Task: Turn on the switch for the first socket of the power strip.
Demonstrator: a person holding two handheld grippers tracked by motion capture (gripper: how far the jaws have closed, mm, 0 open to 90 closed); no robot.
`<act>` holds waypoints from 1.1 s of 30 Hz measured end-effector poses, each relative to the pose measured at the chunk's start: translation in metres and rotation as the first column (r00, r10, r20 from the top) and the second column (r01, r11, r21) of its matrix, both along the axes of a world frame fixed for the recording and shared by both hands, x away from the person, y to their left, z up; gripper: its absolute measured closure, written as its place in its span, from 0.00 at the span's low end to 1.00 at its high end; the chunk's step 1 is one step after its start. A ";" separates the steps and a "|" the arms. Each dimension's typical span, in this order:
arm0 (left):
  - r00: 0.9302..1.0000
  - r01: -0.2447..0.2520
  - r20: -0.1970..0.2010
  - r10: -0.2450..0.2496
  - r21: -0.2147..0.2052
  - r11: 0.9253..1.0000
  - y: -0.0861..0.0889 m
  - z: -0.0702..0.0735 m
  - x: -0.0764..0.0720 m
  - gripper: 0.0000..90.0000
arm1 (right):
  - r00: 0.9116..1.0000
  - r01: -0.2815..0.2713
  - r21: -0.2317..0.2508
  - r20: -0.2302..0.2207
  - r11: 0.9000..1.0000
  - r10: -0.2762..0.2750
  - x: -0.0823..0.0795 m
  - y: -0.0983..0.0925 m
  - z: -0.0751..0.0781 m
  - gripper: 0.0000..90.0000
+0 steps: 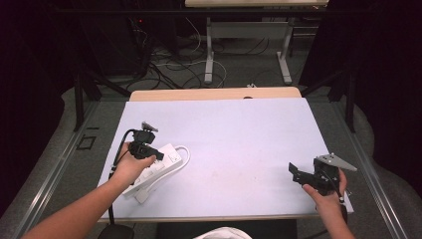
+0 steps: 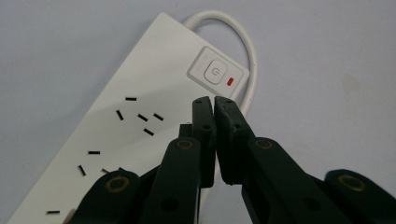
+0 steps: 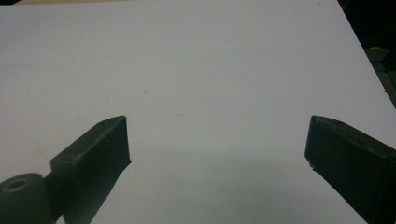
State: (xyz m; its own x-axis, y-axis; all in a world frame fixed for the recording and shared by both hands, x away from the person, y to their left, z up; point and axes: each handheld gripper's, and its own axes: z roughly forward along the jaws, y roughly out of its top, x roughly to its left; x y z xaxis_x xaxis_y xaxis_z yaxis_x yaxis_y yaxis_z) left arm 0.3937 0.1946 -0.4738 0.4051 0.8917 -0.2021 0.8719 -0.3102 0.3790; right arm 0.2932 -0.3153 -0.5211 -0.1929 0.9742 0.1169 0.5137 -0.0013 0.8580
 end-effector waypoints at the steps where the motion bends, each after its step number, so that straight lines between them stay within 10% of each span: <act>1: 1.000 -0.007 -0.007 0.007 -0.003 1.000 0.000 -0.002 0.001 0.97 | 1.000 0.003 0.003 -0.005 1.000 -0.003 0.000 0.001 0.000 0.04; 33: 0.997 -0.055 -0.059 0.056 0.013 0.998 -0.001 -0.030 0.007 0.97 | 1.000 -0.020 0.008 -0.014 1.000 0.020 0.004 -0.001 -0.005 0.00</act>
